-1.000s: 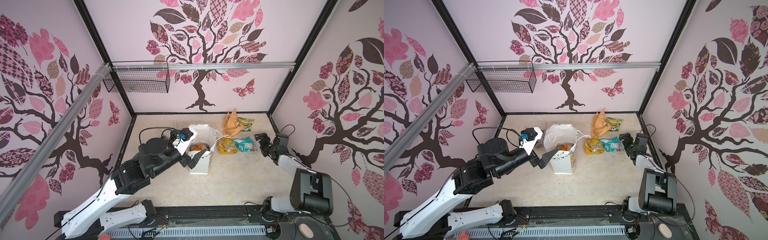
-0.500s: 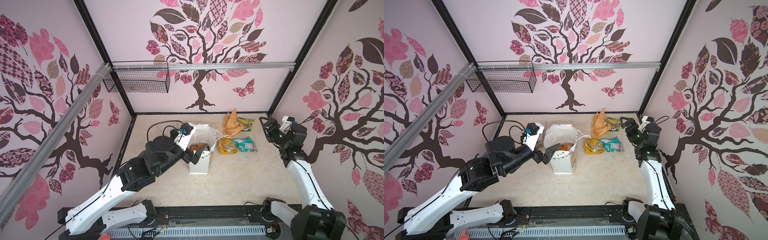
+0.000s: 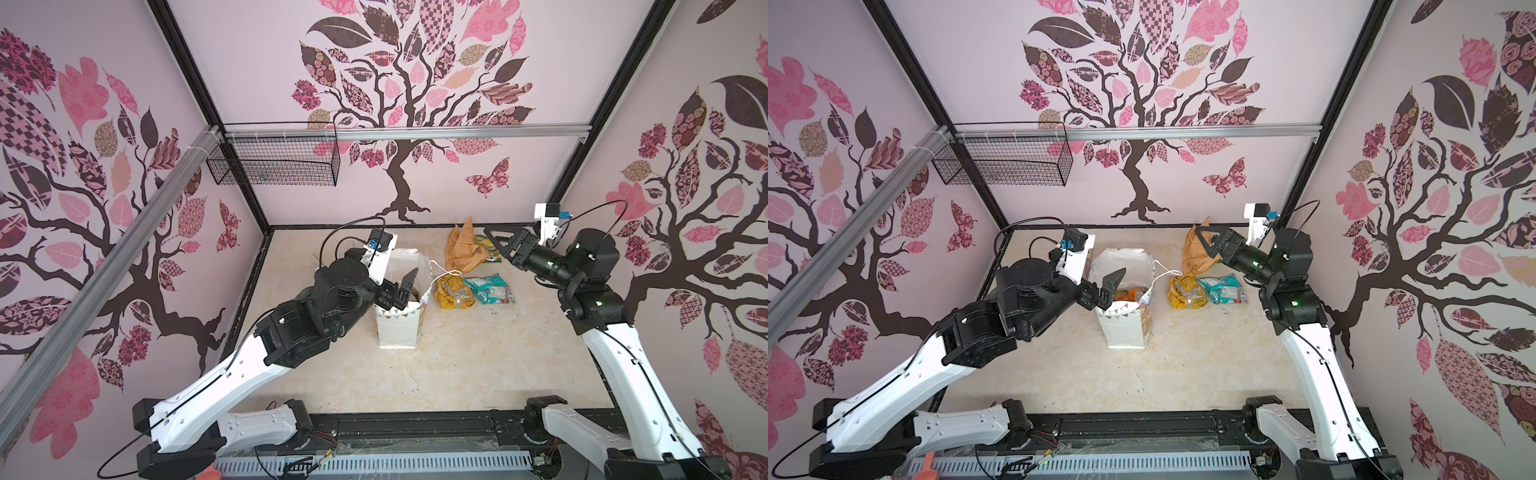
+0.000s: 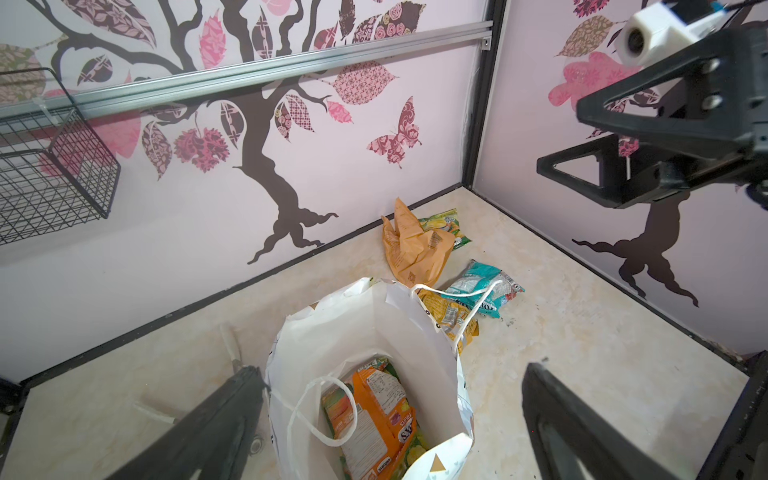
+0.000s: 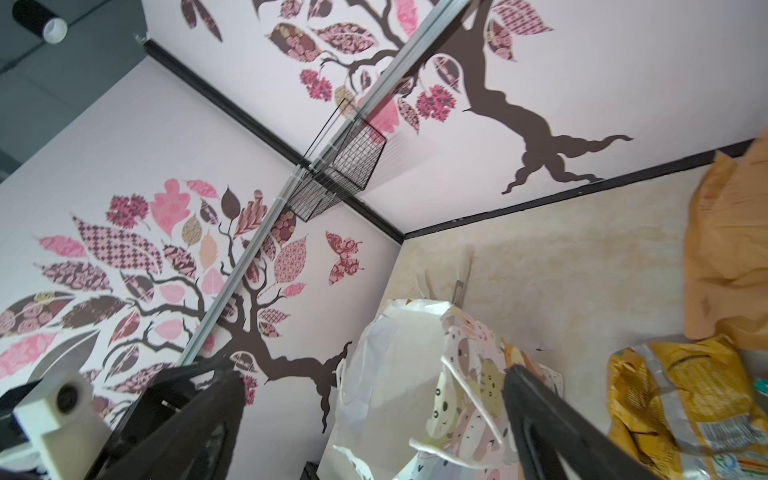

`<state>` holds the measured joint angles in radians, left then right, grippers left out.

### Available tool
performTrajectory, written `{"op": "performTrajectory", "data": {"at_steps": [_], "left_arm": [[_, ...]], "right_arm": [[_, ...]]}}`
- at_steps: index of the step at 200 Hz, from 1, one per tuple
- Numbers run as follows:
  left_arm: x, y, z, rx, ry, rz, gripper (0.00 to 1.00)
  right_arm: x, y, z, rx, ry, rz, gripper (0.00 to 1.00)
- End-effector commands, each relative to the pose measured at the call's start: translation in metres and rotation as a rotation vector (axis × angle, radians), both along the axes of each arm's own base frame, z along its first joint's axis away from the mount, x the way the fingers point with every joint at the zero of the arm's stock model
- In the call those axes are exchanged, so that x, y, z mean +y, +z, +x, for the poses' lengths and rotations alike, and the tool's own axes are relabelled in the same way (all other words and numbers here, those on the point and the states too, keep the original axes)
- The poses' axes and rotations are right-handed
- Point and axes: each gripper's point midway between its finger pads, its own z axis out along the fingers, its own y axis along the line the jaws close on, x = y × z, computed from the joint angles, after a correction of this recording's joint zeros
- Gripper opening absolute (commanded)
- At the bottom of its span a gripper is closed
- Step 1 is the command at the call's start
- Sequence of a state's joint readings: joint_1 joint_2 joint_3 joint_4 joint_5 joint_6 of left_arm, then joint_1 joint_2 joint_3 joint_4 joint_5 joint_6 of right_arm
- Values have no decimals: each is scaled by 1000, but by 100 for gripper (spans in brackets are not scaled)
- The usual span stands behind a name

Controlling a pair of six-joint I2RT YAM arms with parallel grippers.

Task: Take the snacks out of the paper bag
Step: 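Raise the right gripper back toward the bag while the left gripper approaches the bag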

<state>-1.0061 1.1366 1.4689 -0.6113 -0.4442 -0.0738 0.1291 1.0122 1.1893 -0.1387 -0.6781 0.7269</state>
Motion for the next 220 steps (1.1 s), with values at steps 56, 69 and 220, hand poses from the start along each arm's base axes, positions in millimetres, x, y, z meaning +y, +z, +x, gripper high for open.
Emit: {"op": "performTrajectory", "data": {"at_steps": [56, 69, 220], "left_arm": [[-9, -8, 45, 111, 67, 41, 97], [-13, -13, 54, 131, 76, 58, 95], [-54, -140, 104, 465, 47, 206, 59]], "right_arm": [[54, 7, -46, -67, 232, -150, 100], [59, 5, -54, -79, 259, -172, 100], [59, -23, -71, -38, 244, -269, 100]]}}
